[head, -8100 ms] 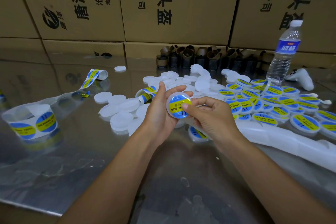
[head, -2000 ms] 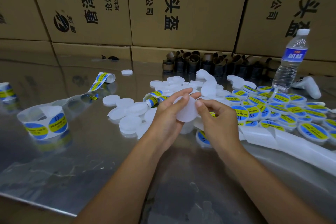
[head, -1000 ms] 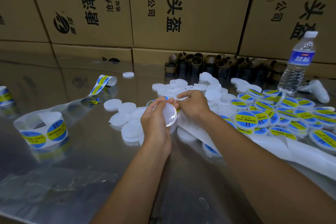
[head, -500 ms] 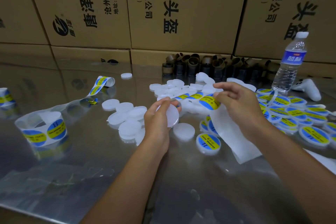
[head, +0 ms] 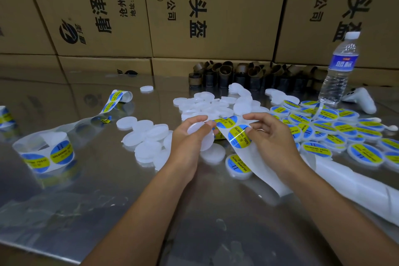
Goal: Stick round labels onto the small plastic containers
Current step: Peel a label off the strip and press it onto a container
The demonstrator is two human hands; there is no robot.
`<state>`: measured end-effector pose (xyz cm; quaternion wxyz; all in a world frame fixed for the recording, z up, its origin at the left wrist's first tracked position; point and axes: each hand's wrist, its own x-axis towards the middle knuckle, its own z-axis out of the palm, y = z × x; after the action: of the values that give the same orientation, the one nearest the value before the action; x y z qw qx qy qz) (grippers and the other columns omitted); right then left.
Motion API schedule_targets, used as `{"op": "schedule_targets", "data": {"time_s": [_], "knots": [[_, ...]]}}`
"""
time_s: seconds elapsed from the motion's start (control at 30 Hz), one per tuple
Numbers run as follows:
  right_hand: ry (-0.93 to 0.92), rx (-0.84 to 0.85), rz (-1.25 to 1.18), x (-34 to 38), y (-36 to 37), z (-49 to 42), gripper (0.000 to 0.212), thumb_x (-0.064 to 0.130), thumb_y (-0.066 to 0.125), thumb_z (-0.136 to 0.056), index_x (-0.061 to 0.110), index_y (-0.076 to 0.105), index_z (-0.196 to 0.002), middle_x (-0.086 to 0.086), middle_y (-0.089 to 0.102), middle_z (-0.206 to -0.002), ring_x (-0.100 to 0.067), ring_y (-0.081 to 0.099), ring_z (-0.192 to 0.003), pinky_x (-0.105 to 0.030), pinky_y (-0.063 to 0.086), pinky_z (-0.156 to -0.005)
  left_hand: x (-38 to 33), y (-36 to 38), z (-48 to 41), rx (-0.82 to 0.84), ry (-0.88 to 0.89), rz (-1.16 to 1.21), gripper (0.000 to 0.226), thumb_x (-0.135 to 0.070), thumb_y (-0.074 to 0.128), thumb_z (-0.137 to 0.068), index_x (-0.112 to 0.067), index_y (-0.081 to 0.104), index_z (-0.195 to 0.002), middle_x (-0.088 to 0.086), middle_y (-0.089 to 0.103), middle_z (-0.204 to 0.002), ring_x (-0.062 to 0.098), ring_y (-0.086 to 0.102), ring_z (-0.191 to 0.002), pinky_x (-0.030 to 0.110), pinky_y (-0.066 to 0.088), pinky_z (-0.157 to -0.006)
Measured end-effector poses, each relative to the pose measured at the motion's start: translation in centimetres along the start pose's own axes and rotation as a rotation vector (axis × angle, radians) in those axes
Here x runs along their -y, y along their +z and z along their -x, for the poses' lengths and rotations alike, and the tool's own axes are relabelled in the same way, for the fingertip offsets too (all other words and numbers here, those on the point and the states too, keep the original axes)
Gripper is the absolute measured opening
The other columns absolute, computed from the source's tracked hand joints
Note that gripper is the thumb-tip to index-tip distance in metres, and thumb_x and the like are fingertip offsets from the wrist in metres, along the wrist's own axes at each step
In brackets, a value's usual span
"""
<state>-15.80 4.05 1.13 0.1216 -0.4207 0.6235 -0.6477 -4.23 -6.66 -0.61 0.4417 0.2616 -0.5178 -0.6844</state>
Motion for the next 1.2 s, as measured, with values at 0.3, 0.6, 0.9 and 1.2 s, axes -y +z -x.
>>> {"op": "schedule_targets", "data": {"time_s": [0.3, 0.6, 0.9, 1.2], "knots": [[-0.006, -0.037, -0.048, -0.1, 0.5, 0.1, 0.022, 0.0, 0.055, -0.09, 0.017, 0.065, -0.099, 0.004, 0.057, -0.078, 0.012, 0.056, -0.06, -0.001, 0.036, -0.054, 0.3, 0.5, 0.0, 0.065, -0.012, -0.12, 0.019, -0.03, 0.063, -0.09, -0.014, 0.071, -0.084, -0.003, 0.075, -0.081, 0.012, 0.071, -0.071, 0.02, 0.053, -0.063], [-0.044, -0.009, 0.017, -0.4, 0.5, -0.1, 0.023, -0.001, 0.056, -0.088, 0.019, 0.063, -0.096, 0.001, 0.057, -0.082, 0.01, 0.054, -0.062, -0.004, 0.039, -0.057, 0.3, 0.7, -0.1, 0.056, -0.073, -0.072, 0.005, -0.026, 0.069, -0.084, -0.023, 0.072, -0.082, 0.005, 0.071, -0.108, 0.027, 0.064, -0.104, 0.043, 0.049, -0.092], [-0.111, -0.051, 0.084, -0.7, 0.7, -0.1, 0.02, 0.007, 0.064, -0.086, 0.026, 0.063, -0.091, 0.001, 0.064, -0.086, -0.009, 0.06, -0.079, -0.018, 0.047, -0.076, 0.3, 0.9, 0.1, 0.186, -0.077, -0.043, 0.027, -0.04, 0.069, -0.075, -0.018, 0.073, -0.089, 0.008, 0.072, -0.103, 0.018, 0.065, -0.092, 0.036, 0.049, -0.089], [-0.512, -0.168, 0.675, -1.4, 0.7, 0.4, 0.03, 0.025, 0.069, -0.078, 0.014, 0.069, -0.106, -0.003, 0.061, -0.104, -0.019, 0.048, -0.101, -0.03, 0.035, -0.087, 0.3, 1.0, 0.4, 0.133, -0.041, -0.122, 0.028, -0.034, 0.064, -0.087, -0.011, 0.071, -0.1, 0.01, 0.07, -0.11, 0.028, 0.062, -0.109, 0.039, 0.046, -0.097]]}}
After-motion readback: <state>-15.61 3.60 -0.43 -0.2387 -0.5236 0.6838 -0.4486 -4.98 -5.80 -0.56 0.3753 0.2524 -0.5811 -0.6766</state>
